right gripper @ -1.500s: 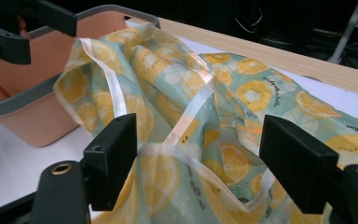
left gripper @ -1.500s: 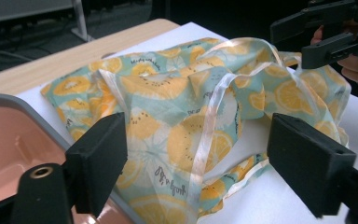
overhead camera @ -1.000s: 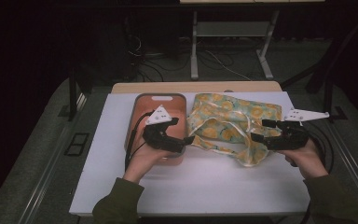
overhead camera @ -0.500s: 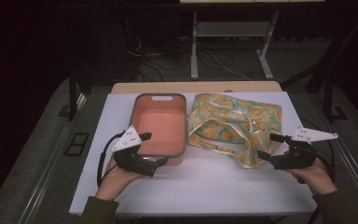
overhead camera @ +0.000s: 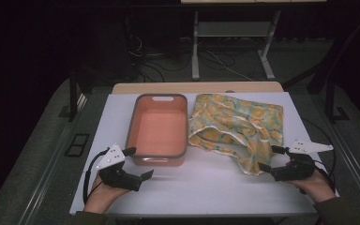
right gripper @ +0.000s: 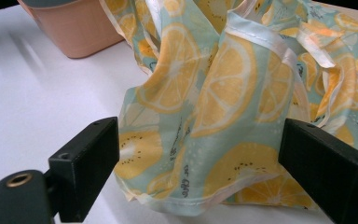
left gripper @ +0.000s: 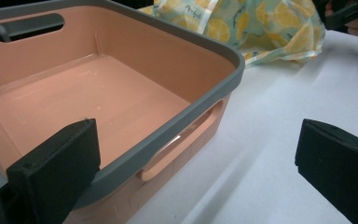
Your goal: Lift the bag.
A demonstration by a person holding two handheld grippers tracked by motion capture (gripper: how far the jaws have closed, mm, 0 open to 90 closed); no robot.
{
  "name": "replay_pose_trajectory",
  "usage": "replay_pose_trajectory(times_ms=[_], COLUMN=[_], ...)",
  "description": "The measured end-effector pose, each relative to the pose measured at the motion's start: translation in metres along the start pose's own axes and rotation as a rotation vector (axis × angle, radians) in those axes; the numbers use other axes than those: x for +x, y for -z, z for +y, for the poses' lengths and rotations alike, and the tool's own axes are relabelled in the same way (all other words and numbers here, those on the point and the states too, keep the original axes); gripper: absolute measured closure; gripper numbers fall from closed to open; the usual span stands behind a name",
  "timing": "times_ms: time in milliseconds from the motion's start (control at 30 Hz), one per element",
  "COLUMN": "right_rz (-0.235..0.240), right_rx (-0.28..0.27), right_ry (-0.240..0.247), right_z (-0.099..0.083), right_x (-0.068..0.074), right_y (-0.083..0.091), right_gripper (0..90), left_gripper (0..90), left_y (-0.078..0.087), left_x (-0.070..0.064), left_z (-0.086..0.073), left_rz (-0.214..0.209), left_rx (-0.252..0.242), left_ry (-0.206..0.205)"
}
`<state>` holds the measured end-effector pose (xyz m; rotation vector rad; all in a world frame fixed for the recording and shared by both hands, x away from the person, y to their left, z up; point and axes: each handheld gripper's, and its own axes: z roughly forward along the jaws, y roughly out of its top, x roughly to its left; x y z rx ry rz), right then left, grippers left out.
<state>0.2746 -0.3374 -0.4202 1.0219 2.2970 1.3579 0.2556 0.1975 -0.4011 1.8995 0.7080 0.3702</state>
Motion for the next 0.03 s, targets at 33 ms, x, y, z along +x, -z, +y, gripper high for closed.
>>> replay_pose_trajectory(times_ms=[33], right_rz=[-0.002], right_rx=[0.0], right_ry=[0.0], right_z=[-0.0001], right_x=[0.0002], right_y=[0.0], right_gripper=[12.0], left_gripper=[0.0], left_y=[0.0005], left_x=[0.0], left_z=[0.0005], left_rz=[0.0], left_rx=[-0.005], left_ry=[0.001])
